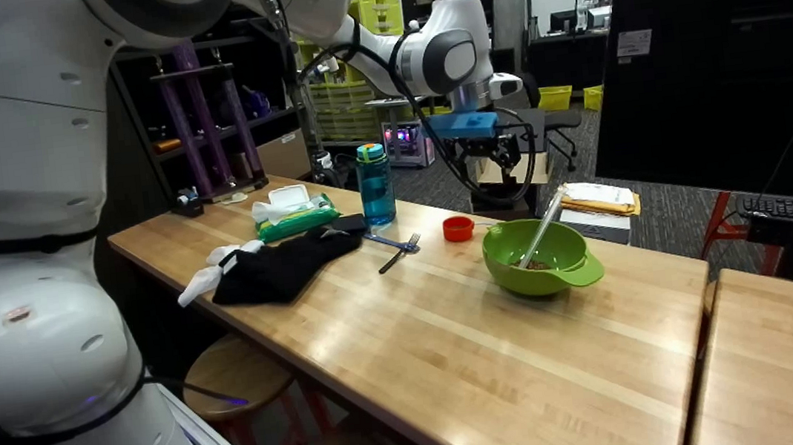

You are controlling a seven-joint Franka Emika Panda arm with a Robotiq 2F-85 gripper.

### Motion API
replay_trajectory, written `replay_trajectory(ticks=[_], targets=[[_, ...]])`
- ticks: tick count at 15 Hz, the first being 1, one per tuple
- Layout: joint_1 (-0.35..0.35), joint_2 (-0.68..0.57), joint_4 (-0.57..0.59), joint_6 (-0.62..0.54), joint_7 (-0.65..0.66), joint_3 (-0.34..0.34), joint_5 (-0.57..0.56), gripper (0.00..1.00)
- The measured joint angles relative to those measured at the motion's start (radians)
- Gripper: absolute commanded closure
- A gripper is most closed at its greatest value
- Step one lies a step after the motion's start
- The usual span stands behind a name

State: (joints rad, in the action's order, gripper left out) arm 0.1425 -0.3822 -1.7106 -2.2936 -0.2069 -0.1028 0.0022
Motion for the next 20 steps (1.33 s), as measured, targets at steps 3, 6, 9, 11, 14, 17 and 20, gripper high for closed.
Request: replay_trajectory(ticks=[3, 6, 9, 11, 14, 17, 20], targets=[[0.005, -0.046, 0.065, 0.008, -0.021, 0.009, 0.0, 0.0], [0.017, -0.078, 0.126, 0.041, -0.079, 0.016, -0.001, 0.0], [0.043, -0.102, 0.187, 0.106, -0.181, 0.027, -0.001, 0.0], [0.065, -0.118, 0.229, 0.157, -0.271, 0.04, -0.001, 0.0], [0.093, -0.145, 0.287, 0.232, -0.416, 0.065, -0.001, 0.0], [0.105, -0.179, 0.341, 0.293, -0.56, 0.084, -0.001, 0.0], [0.105, -0.222, 0.395, 0.338, -0.681, 0.095, -0.001, 0.0]])
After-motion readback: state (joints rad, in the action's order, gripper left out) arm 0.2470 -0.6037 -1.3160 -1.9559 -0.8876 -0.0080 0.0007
